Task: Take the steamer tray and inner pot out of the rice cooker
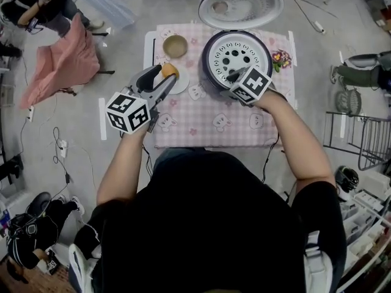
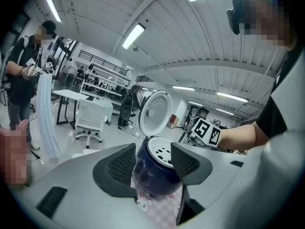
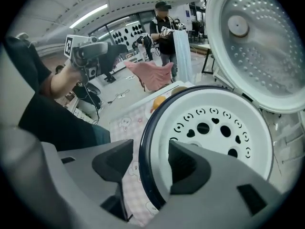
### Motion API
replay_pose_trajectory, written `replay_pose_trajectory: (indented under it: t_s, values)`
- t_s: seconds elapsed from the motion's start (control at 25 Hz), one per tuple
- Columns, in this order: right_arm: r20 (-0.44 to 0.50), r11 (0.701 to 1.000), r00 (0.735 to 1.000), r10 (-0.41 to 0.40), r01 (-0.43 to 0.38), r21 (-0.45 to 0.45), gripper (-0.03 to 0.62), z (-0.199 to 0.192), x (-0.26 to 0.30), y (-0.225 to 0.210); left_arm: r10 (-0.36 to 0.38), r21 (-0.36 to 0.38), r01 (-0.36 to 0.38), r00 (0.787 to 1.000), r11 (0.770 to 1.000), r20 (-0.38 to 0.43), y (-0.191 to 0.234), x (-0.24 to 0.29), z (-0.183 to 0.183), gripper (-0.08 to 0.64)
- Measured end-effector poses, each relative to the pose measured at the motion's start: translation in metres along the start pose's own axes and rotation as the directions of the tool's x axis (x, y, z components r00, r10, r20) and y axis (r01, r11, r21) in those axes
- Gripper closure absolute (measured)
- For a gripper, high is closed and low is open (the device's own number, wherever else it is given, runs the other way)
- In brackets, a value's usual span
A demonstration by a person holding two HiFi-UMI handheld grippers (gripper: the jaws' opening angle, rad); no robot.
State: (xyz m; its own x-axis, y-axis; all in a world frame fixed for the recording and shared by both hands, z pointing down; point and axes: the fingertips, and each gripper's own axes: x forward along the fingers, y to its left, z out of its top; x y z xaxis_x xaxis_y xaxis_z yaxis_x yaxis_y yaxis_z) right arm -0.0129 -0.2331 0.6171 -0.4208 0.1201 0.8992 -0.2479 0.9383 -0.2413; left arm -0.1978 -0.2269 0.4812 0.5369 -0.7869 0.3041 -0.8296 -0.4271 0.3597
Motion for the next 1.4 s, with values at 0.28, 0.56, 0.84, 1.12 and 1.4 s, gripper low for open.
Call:
replay_pose_trajectory:
  t_s: [0.28, 0.56, 0.84, 1.12, 1.4]
  values:
    - [-0.093, 0.997, 0.995, 0.044, -0.049, -0.051, 0.348, -0.008, 0.011, 0.002, 0.018, -0.015, -0.018, 1.000, 1.000, 0.006, 0.005, -0.003, 0.000, 0.311]
    - [-0.187, 0.992, 0.980, 0.071, -0.088, -0.086, 0.348, -0.015, 0.025, 0.004, 0.017, -0.031, -0.017, 1.000, 0.999, 0.006, 0.010, -0.005, -0.007, 0.313]
    - [-0.218, 0.988, 0.974, 0.058, -0.088, -0.131, 0.394, -0.016, 0.017, 0.005, 0.012, -0.045, -0.012, 1.000, 0.999, 0.004, 0.006, -0.005, -0.012, 0.313]
    - [-0.218, 0.984, 0.975, 0.047, -0.083, -0.157, 0.399, -0.019, 0.002, 0.011, -0.004, -0.039, 0.004, 1.000, 0.999, 0.006, -0.005, -0.007, -0.010, 0.316]
    - [-0.235, 0.989, 0.972, 0.028, -0.062, -0.137, 0.439, -0.025, -0.021, 0.019, -0.019, -0.039, 0.019, 1.000, 0.999, 0.001, -0.016, -0.008, -0.009, 0.315]
